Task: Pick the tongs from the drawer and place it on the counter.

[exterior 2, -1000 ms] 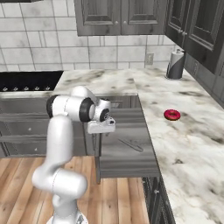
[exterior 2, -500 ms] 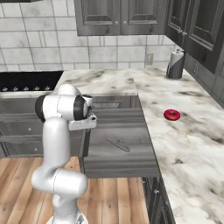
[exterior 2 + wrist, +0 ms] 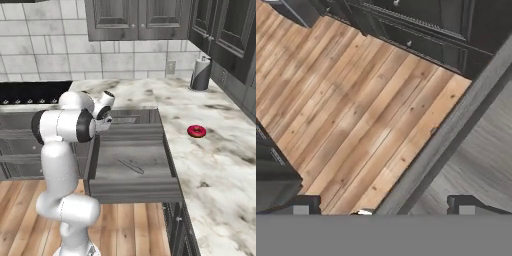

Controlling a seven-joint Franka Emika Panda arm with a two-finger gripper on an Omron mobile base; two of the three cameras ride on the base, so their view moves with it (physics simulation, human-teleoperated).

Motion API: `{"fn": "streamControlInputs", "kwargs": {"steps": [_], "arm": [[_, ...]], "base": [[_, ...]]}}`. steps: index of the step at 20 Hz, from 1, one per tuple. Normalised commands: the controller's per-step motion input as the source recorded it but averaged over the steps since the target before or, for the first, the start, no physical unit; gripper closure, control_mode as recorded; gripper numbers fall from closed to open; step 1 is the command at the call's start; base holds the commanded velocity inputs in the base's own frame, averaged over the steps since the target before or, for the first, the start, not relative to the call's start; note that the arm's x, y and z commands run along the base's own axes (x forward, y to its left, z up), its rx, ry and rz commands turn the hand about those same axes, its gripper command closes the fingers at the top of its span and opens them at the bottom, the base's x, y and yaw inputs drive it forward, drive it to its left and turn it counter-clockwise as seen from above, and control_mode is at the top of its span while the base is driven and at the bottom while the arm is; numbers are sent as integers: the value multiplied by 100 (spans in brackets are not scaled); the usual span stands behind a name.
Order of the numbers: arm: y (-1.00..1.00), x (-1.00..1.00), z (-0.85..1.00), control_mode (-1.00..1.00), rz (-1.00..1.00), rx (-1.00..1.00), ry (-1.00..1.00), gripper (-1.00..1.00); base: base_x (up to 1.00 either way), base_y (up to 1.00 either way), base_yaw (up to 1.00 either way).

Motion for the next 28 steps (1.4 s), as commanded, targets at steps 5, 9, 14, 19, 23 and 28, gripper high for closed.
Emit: {"fn": "streamControlInputs", "kwargs": {"steps": [5, 9, 14, 19, 23, 28], "arm": [[-98, 0, 53, -100, 2, -6, -1, -100], [-84, -17, -9, -100, -2, -5, -8, -100], [-35, -11, -76, -100, -11, -4, -34, -100], [-5, 7, -88, -100, -3, -19, -23, -100], [-11, 44, -61, -100, 0, -25, -1, -100], [-44, 58, -43, -100, 0, -9, 0, -100]], "base": [[0, 0, 0], [0, 0, 0], [0, 0, 0], [0, 0, 0], [0, 0, 0], [0, 0, 0]]}}
